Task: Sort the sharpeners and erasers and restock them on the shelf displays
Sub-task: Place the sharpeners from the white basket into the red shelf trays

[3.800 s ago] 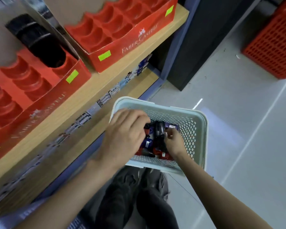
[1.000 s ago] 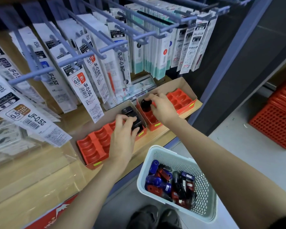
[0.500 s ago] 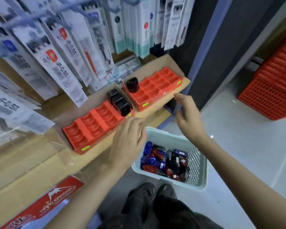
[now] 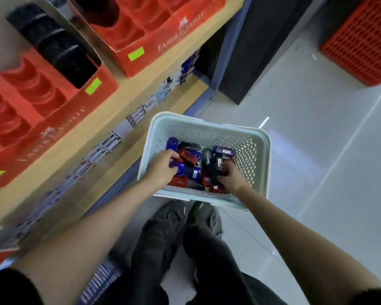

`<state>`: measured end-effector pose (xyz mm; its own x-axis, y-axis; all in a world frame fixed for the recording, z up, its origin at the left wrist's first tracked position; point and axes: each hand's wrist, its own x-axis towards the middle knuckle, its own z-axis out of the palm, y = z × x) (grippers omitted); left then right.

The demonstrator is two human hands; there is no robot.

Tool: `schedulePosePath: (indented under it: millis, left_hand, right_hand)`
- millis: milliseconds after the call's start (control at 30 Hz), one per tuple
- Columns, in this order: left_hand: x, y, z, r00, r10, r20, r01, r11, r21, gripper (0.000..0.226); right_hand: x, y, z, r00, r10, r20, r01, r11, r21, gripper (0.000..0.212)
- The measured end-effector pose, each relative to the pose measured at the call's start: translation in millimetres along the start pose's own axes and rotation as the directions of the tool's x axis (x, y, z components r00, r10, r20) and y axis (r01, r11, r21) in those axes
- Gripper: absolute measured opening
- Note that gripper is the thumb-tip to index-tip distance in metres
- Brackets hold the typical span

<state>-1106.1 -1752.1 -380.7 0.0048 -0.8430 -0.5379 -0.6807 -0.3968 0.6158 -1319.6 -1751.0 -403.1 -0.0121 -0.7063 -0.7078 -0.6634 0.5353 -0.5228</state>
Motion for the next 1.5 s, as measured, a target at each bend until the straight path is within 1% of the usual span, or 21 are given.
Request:
schedulePosePath:
  millis: [100,167,267,333,367,433,500,600,667,767,833,900,933,1033,1133,1200,1267,1300,1400,1433,1500]
  left_hand:
    - [15,-8,14,0.998,-0.054,0.008,0.053,0.994,0.097,0.044]
    - [20,-11,18,0.996,-0.084,0.030,0.078,0.980,0.182,0.048]
    - [23,-12,23,0.996,-0.071,0.059,0.049,0.945,0.322,0.048]
    - [25,-12,25,0.997,-0.064,0.050,0.041,0.930,0.365,0.042]
    - [25,-12,25,0.997,-0.068,0.045,0.047,0.929,0.366,0.039]
    - [24,-11,22,0.996,-0.071,0.048,0.053,0.950,0.308,0.036]
    - [21,-11,17,0.998,-0.046,0.053,0.037,0.987,0.159,0.036]
    - [11,-6,3,0.996,0.007,0.085,-0.003,0.999,-0.052,0.036]
    - [-2,6,-12,0.996,0.013,0.086,0.003,0.983,-0.186,0.029]
    - [-29,32,-42,0.999,0.016,-0.032,-0.028,0.919,-0.394,0.026]
    - [-54,47,-66,0.994,0.035,-0.102,-0.079,0.883,-0.463,0.018]
    - [-81,58,-86,0.983,0.056,-0.176,-0.136,0.865,-0.482,0.016]
    - [-95,62,-96,0.973,0.069,-0.220,-0.170,0.862,-0.478,0.016]
    - [-135,74,-122,0.936,0.112,-0.335,-0.271,0.834,-0.480,0.005]
    - [-170,86,-145,0.876,0.158,-0.455,-0.385,0.798,-0.464,0.005]
    - [-186,89,-159,0.832,0.148,-0.536,-0.434,0.774,-0.460,0.007]
    - [-195,88,-172,0.798,0.106,-0.593,-0.452,0.756,-0.473,0.013]
    - [-199,87,-178,0.779,0.093,-0.620,-0.460,0.756,-0.465,0.017]
    - [-205,81,-192,0.736,0.051,-0.675,-0.471,0.755,-0.457,0.027]
    - [-206,77,-196,0.733,0.034,-0.680,-0.469,0.749,-0.468,0.029]
    - [-206,68,-200,0.731,-0.007,-0.682,-0.452,0.744,-0.492,0.029]
  right_hand:
    - [16,5,10,0.999,-0.035,-0.004,0.035,0.999,-0.023,0.041]
    - [23,4,13,0.999,-0.047,-0.013,0.046,0.996,-0.078,0.042]
    - [28,6,17,0.999,0.000,-0.048,-0.006,0.990,-0.141,0.040]
    - [27,6,18,0.999,0.025,-0.045,-0.030,0.994,-0.105,0.038]
    - [26,5,18,0.999,0.034,-0.035,-0.036,0.998,-0.049,0.036]
    - [21,2,15,0.999,0.053,0.001,-0.053,0.988,0.142,0.031]
    - [12,-5,9,0.997,0.059,0.051,-0.072,0.943,0.324,0.034]
    - [-5,-19,-3,0.998,0.018,0.065,-0.046,0.881,0.471,0.039]
    - [-21,-34,-14,0.999,-0.036,0.041,0.010,0.863,0.505,0.035]
    - [-51,-64,-32,0.990,-0.139,0.028,0.104,0.844,0.526,0.025]
    - [-72,-85,-44,0.979,-0.205,0.021,0.162,0.829,0.535,0.021]
    - [-92,-106,-54,0.961,-0.276,0.000,0.237,0.825,0.514,0.016]
    - [-102,-118,-59,0.947,-0.321,-0.009,0.283,0.822,0.493,0.013]
    - [-132,-155,-68,0.877,-0.481,-0.024,0.445,0.790,0.421,0.012]
    - [-158,-192,-68,0.801,-0.595,-0.068,0.574,0.730,0.371,0.015]
    - [-171,-214,-62,0.748,-0.661,-0.065,0.636,0.685,0.355,0.020]
    - [-179,-236,-53,0.695,-0.717,-0.051,0.689,0.644,0.332,0.021]
    - [-181,-248,-48,0.664,-0.746,-0.047,0.723,0.625,0.295,0.021]
    - [-180,-285,-32,0.532,-0.845,-0.056,0.847,0.529,0.052,0.028]
    - [-178,-297,-27,0.501,-0.863,-0.065,0.864,0.503,-0.014,0.030]
    - [-174,-320,-18,0.465,-0.883,-0.064,0.873,0.470,-0.132,0.028]
